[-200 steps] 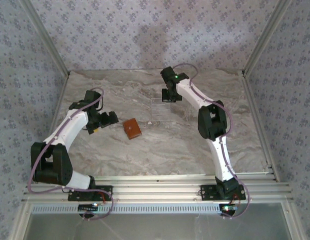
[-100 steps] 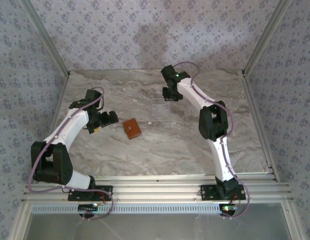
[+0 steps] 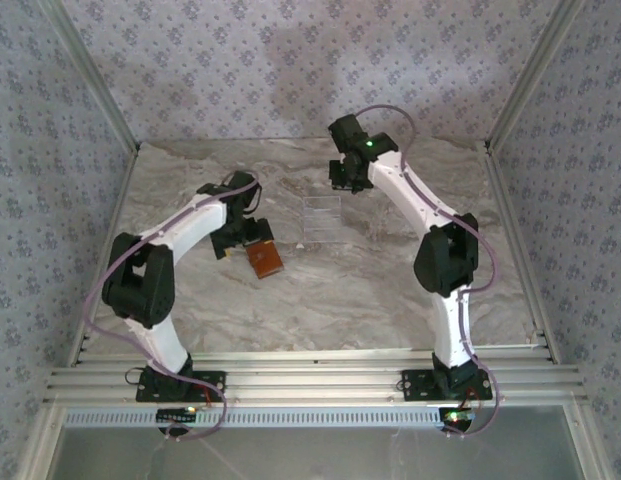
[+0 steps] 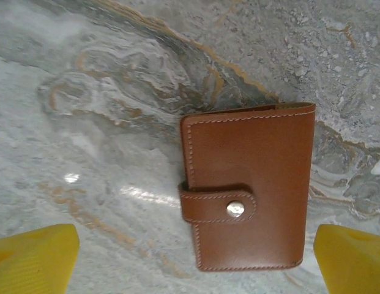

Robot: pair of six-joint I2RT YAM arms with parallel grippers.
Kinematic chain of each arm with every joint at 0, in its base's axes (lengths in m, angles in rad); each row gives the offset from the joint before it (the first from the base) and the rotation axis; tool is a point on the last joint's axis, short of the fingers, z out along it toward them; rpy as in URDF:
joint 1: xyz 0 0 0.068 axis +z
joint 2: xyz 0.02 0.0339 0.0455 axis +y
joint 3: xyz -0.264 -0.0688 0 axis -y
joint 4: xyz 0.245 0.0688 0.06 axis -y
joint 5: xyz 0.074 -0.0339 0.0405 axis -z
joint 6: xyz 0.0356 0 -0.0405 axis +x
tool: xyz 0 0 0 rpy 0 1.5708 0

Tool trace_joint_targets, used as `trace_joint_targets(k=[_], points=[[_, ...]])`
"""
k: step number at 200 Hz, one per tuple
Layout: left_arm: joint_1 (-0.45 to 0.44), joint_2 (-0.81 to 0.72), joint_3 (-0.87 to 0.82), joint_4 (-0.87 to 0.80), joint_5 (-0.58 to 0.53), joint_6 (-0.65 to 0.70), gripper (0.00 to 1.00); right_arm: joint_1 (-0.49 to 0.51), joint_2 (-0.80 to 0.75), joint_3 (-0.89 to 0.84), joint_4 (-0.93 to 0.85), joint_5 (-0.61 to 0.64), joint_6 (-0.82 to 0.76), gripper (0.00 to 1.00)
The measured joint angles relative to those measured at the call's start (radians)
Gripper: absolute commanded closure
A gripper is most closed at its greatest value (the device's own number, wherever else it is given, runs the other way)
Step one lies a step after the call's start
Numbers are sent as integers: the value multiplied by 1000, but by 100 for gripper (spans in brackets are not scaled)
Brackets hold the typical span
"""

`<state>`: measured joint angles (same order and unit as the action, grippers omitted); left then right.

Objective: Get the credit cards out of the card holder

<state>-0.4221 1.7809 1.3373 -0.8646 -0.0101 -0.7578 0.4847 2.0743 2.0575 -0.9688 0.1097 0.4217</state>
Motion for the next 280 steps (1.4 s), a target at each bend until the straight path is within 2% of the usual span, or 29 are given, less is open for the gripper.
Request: trace_joint_targets(k=[69,125,209,251,280], points=[[-76,172,95,2,-2,-85,1,-45,-148,-169,29,4,-4,70],[-85,230,94,4,2,-104,4,-76,-214,-236,55,3,-11,70],[-95,183,24,39,7,-92,23,-77,-266,-291,69,4,-11,70],[-140,117,-31,33,40,-73,24,-76,-320,-352,79,4,-11,70],[-222,99,-32,26,55,-55,23,-76,-360,-406,85,5,-11,70]])
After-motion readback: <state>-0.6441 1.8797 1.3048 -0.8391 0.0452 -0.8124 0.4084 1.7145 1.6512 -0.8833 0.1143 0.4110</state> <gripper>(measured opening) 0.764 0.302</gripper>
